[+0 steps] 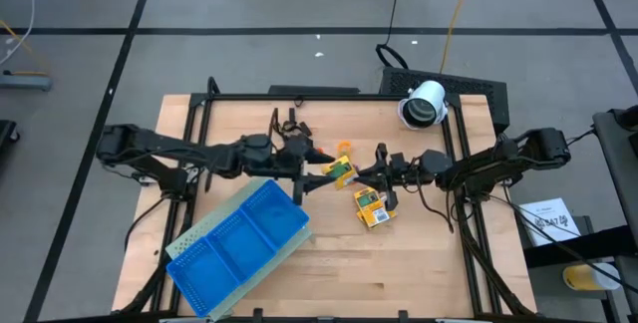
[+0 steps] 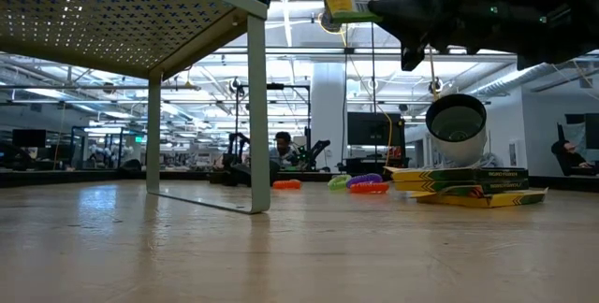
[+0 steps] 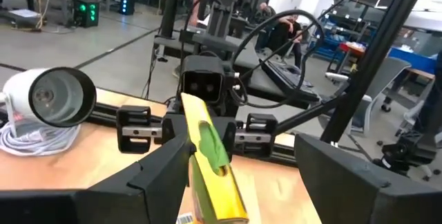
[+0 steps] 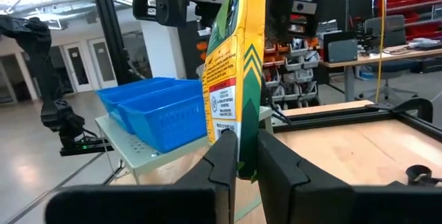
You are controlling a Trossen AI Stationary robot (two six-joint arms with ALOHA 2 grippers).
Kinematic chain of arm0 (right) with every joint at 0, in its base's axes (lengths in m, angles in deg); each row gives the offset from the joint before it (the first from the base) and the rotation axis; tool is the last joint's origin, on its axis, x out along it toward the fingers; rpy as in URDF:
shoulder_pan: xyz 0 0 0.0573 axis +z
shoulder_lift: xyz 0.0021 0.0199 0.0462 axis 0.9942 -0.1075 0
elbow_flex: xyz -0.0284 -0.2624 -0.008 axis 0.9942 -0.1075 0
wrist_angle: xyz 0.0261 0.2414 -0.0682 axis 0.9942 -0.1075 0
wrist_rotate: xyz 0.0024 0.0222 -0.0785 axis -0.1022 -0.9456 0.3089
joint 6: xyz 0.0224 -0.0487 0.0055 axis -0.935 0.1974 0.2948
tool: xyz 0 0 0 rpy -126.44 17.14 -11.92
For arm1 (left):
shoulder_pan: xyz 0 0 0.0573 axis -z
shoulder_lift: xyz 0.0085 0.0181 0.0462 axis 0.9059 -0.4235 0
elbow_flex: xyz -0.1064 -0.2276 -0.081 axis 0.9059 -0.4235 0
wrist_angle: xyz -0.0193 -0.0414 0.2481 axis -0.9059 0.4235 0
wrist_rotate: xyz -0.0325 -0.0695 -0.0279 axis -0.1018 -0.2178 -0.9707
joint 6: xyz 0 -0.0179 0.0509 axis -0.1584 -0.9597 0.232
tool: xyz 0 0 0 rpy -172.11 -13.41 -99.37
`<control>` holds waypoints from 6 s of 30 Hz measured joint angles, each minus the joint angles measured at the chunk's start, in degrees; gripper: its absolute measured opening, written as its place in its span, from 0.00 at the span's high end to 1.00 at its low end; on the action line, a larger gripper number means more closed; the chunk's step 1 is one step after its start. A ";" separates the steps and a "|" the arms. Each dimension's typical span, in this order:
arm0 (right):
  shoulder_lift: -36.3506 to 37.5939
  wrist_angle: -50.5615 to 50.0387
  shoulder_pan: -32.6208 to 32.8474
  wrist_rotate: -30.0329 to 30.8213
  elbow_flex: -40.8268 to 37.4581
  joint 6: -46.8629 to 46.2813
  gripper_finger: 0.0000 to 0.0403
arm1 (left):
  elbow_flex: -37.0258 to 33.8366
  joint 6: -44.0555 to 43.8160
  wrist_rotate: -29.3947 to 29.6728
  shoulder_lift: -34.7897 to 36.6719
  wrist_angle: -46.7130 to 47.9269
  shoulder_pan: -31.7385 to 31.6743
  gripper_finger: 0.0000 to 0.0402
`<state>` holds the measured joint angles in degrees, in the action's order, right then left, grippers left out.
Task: Pick & Place Office Desk Supplies
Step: Put the yellow crayon box into the bottom blue basket on the shelf
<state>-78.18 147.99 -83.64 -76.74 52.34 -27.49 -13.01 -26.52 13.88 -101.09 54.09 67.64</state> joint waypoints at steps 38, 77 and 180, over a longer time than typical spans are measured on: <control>-0.10 1.30 -0.11 0.17 -0.09 0.11 0.84 | 0.03 0.43 0.46 9.25 6.34 0.64 0.89; 8.63 1.87 -1.01 0.48 -6.10 0.13 0.85 | -0.06 -56.61 38.89 29.94 53.28 66.10 0.85; 8.61 0.78 -0.94 3.47 -6.10 -1.38 0.85 | -1.68 -50.57 42.77 24.94 58.52 70.31 0.52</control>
<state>-69.57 148.77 -84.58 -73.27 46.24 -28.87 -14.69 -77.10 56.66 -76.15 112.61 137.96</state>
